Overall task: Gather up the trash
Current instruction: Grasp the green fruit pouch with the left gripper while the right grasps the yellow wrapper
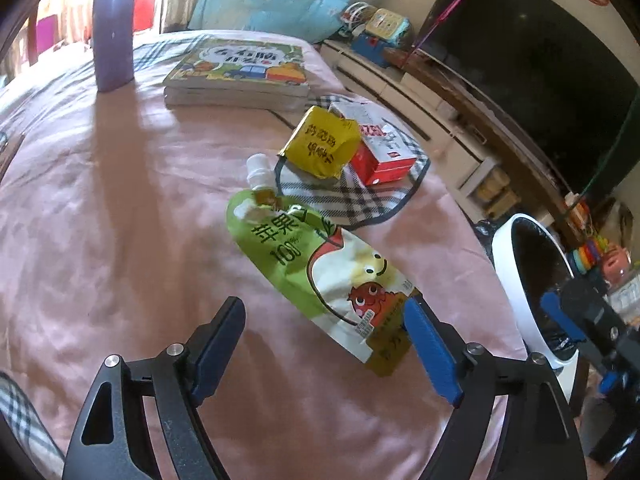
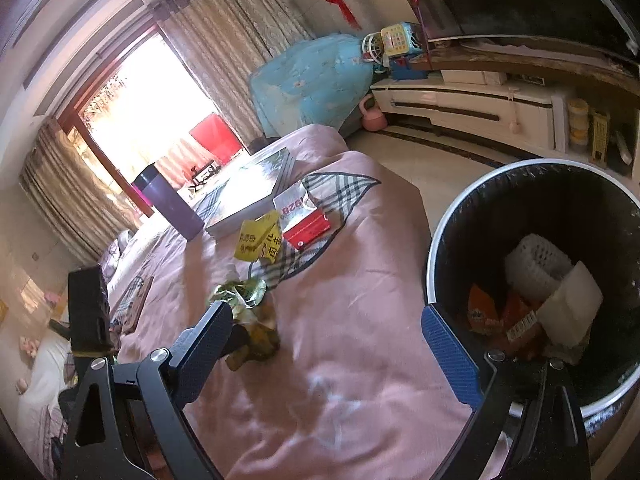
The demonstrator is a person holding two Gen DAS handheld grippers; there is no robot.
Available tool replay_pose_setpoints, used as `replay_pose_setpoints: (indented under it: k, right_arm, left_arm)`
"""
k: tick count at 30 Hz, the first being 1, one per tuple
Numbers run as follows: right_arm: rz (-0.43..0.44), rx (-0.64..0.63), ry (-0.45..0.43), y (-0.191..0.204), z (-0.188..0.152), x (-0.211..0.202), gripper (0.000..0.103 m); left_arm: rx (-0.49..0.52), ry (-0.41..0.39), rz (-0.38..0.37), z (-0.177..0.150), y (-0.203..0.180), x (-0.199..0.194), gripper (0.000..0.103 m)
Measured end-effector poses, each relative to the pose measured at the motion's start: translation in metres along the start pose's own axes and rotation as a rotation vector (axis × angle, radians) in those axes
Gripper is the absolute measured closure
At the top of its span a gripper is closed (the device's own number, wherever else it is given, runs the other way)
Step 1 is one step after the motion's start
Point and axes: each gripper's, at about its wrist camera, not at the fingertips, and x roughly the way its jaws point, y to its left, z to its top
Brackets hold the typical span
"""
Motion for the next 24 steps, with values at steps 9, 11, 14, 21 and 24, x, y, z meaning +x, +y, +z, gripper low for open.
replay_pose_setpoints:
  k: [9,11,14,21,24]
  right_arm:
    - [0.041,-0.04,0.05,0.014,0.003,0.035,0.007]
    - [0.048,-0.053,0.067,0.019,0.002,0.044,0.01]
    - [0.052,-0.081,0.092,0.027,0.002,0.056,0.015]
    - [0.074,-0.127,0.2,0.037,-0.01,0.078,0.07]
    - [0.112,-0.152,0.223,0.051,-0.017,0.084,0.081]
  left_arm:
    - [0.095,-0.008,-0.07,-0.007,0.019,-0.007,0.095]
    - [0.101,0.006,-0.085,-0.009,0.023,-0.006,0.097]
    - [0.075,0.023,-0.103,-0.012,0.035,-0.008,0.097]
    - [-0.047,0.024,-0.095,-0.016,0.081,-0.027,0.08]
    - [-0.081,-0.001,-0.061,-0.018,0.098,-0.039,0.068]
